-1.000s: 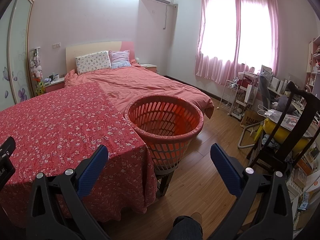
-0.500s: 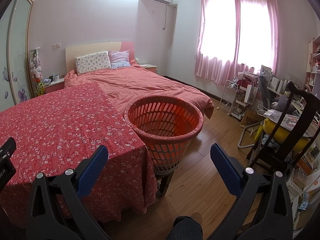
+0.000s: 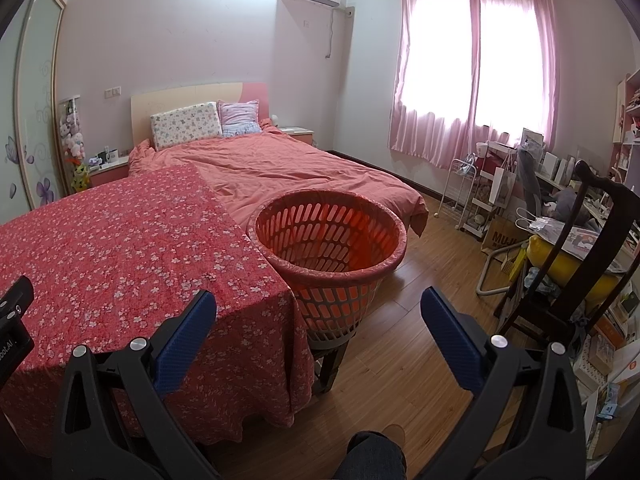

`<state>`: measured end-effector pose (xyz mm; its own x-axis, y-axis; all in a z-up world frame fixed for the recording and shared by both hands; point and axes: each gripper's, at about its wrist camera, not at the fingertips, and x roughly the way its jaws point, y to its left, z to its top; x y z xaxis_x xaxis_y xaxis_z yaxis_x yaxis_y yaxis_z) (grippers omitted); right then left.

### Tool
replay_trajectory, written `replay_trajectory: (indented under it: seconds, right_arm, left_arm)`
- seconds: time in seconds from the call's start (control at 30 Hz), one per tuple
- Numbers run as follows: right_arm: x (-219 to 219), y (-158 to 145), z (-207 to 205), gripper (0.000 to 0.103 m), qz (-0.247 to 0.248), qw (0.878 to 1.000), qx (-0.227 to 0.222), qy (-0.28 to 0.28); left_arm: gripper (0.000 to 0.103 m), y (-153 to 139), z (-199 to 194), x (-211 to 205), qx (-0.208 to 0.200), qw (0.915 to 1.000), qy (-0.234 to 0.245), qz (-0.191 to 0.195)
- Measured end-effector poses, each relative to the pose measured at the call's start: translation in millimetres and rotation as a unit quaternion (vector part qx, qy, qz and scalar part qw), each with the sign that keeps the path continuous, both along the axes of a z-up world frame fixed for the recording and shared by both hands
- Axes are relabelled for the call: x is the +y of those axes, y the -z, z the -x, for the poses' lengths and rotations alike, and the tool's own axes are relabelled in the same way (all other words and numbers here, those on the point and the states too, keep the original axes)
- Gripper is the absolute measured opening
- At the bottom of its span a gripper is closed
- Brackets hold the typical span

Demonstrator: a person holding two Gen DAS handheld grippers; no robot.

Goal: Collect trash

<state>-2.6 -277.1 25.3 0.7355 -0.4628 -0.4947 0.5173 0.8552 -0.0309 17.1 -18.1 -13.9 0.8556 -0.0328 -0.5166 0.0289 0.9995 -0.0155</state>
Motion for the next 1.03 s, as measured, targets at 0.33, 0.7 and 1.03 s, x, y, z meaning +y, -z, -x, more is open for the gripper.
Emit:
replay_trajectory:
  seconds: [0.33,0.7,1.03]
  right_arm:
    - [-0.7,0.1,-0.1,0.101,0.000,1.000,0.000,0.000]
    - [0.3,2.2,0.2,0.101,-0.001,1.000,0.001,0.000]
    - [-0.2,1.7,0.3,0.101,-0.002,1.000,0.001,0.000]
  left_arm:
    - [0.099,1.5,-0.4,1.3,0.001,1.0000,0.001,-0.002]
    - [0.099,1.7,-0.3,2.0,0.001,1.0000,0.001,-0.003]
    - [0.099,2.5,-0.3,2.7,0.003,1.0000,0.002,-0.002]
